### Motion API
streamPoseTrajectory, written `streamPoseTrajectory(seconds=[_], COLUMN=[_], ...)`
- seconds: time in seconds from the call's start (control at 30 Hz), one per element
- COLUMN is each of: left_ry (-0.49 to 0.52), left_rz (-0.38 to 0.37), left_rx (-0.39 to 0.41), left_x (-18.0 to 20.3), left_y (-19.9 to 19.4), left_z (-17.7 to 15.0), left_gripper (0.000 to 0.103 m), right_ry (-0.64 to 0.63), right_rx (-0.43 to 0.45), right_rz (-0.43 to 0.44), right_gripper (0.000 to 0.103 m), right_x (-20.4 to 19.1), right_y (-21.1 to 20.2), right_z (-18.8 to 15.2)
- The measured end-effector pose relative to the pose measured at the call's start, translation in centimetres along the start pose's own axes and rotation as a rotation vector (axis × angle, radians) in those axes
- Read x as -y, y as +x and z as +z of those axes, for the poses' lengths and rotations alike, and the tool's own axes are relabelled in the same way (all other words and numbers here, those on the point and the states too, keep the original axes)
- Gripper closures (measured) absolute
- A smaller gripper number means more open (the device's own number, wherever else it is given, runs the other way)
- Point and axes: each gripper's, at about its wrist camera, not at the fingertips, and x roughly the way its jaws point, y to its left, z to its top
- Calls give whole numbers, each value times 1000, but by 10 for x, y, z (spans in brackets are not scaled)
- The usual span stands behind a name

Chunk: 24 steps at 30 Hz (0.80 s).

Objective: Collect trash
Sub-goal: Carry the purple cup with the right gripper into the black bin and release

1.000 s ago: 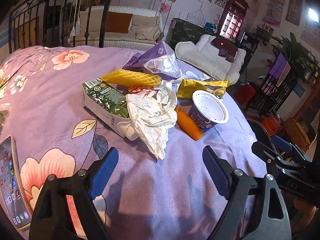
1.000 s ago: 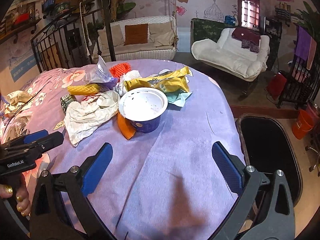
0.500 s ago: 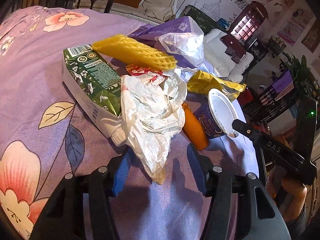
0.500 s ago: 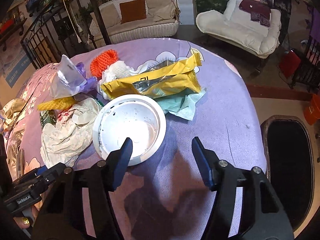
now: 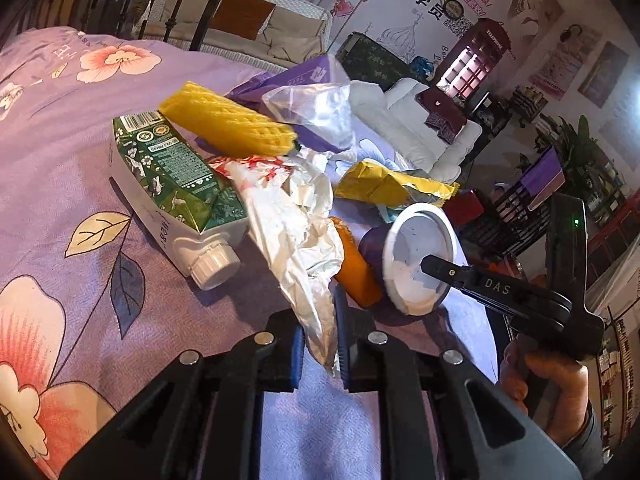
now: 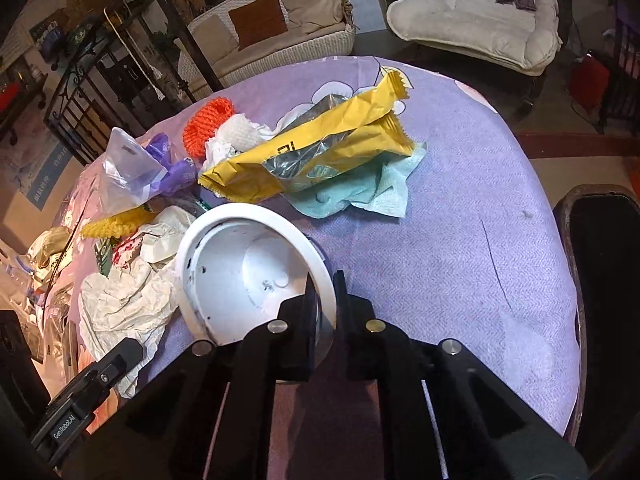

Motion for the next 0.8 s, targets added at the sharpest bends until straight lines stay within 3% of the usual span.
streamPoseTrajectory(seconds=[0.47,0.8], left_ry=[175,317], left_rz=[-28,-144], left_rx=[140,151], left_x=[48,108], left_y=[-49,-48], left_z=[-24,-27], left_gripper=[89,89], right_ry=[18,61], right_rx=[172,280], right_rz=[49,-72], right_gripper=[95,95], right_x=[20,83], right_y=[-66,-122], right_z=[-38,-55])
